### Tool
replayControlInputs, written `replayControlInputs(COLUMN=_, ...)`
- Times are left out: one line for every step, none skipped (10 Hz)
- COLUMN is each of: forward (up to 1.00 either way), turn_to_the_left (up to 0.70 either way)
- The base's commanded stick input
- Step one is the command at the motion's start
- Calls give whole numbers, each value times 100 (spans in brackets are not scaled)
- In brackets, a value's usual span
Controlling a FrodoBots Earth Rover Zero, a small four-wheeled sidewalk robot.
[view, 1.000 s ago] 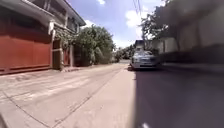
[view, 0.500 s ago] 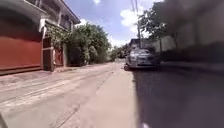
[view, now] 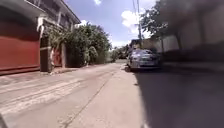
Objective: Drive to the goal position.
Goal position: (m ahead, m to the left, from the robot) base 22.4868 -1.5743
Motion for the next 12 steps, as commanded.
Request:
replayControlInputs(forward=70, turn_to_the_left=-28)
replayControlInputs(forward=70, turn_to_the_left=-10)
replayControlInputs(forward=70, turn_to_the_left=0)
replayControlInputs(forward=70, turn_to_the_left=0)
replayControlInputs(forward=70, turn_to_the_left=0)
replayControlInputs(forward=70, turn_to_the_left=0)
replayControlInputs(forward=70, turn_to_the_left=0)
replayControlInputs(forward=85, turn_to_the_left=-20)
replayControlInputs(forward=85, turn_to_the_left=-33)
replayControlInputs(forward=85, turn_to_the_left=-16)
replayControlInputs(forward=85, turn_to_the_left=0)
replayControlInputs(forward=85, turn_to_the_left=0)
